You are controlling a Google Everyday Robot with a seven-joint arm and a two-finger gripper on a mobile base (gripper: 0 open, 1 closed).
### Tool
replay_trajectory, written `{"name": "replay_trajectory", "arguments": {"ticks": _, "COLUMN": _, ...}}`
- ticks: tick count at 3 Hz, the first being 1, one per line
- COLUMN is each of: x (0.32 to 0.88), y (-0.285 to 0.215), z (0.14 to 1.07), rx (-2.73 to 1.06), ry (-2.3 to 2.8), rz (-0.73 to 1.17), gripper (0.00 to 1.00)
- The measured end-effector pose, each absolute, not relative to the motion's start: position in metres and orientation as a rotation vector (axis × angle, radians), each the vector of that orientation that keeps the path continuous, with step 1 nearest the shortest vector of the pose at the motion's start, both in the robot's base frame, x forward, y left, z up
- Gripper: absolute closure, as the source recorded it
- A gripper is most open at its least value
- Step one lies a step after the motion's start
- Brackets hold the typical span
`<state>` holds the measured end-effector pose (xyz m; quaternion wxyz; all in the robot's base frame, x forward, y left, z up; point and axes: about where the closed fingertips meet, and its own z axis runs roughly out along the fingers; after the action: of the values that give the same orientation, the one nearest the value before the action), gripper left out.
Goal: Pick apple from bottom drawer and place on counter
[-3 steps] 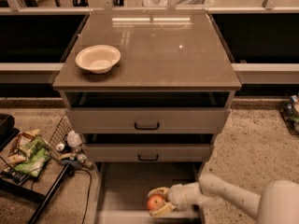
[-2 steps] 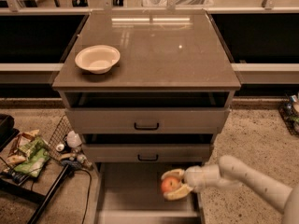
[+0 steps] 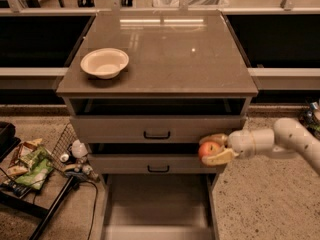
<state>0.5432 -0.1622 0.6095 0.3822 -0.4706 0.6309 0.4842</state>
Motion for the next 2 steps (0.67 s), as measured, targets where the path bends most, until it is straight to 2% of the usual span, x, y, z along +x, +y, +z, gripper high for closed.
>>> {"name": "replay_trajectory", "arguments": {"ticks": 1, "x": 0.564, "y": -0.179, "z": 0.67, "rx": -1.231, "ry": 1.65, "rz": 1.139, "gripper": 1.0}}
{"name": "replay_trajectory", "arguments": {"ticks": 2, "x": 0.564, "y": -0.178, "z": 0.685, "rx": -1.245, "ry": 1.646, "rz": 1.118, "gripper": 1.0}}
